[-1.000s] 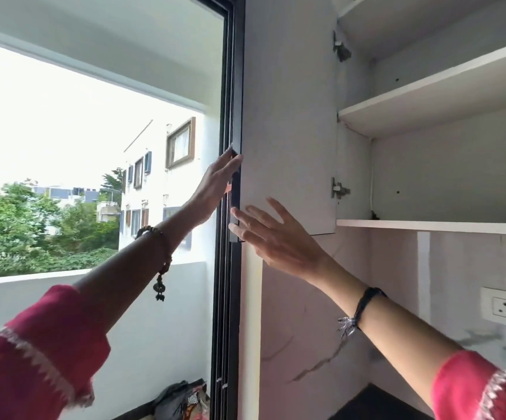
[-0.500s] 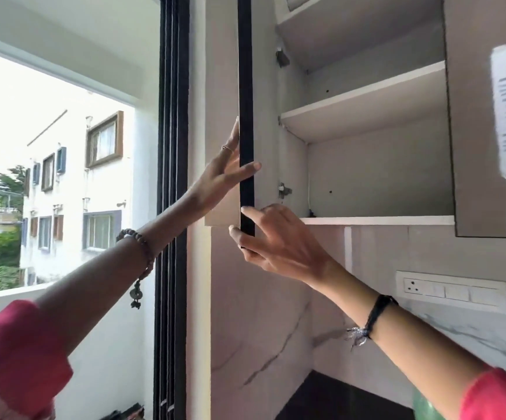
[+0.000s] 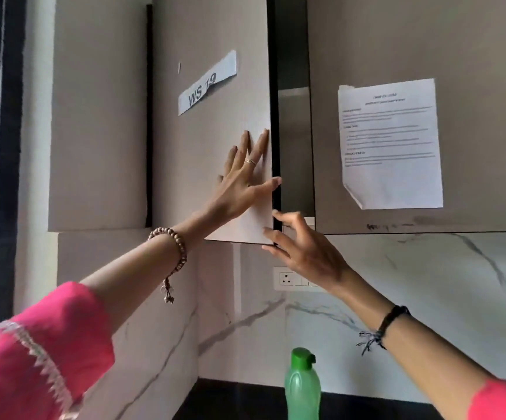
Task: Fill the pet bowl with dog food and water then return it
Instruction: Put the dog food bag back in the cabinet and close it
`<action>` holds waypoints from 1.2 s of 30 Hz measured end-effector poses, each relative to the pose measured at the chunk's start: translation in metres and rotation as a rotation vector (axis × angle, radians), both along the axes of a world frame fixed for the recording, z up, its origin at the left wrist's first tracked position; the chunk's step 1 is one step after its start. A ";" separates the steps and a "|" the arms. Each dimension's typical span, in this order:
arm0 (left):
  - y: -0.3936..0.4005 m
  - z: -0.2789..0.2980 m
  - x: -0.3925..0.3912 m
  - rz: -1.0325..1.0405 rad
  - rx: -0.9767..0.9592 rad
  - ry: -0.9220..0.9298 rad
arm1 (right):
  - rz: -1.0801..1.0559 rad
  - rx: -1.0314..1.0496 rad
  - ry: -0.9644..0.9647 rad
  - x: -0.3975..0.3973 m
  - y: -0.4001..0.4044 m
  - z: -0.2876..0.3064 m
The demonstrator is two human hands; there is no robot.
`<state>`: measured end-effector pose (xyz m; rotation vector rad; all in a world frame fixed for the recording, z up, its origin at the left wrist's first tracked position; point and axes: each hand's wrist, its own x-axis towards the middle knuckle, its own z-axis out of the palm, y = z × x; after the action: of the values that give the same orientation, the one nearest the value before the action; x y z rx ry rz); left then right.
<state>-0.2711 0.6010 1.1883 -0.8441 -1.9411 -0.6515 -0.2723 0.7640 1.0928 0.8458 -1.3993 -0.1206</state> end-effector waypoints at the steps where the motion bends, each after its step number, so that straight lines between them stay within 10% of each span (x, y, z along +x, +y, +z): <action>1: 0.009 -0.002 -0.006 0.007 0.011 -0.003 | -0.035 -0.008 0.028 -0.004 0.008 -0.001; 11: 0.018 -0.023 -0.074 0.234 -0.360 -0.004 | -0.337 -0.059 0.165 -0.056 0.064 -0.002; 36: 0.081 -0.057 -0.171 0.401 -0.280 -0.060 | -0.724 -0.164 -0.323 -0.134 0.093 -0.016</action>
<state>-0.4423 0.6815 1.1315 -0.5757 -2.2046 -0.1709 -0.4066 0.8567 1.0772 0.1924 -1.9433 -0.4299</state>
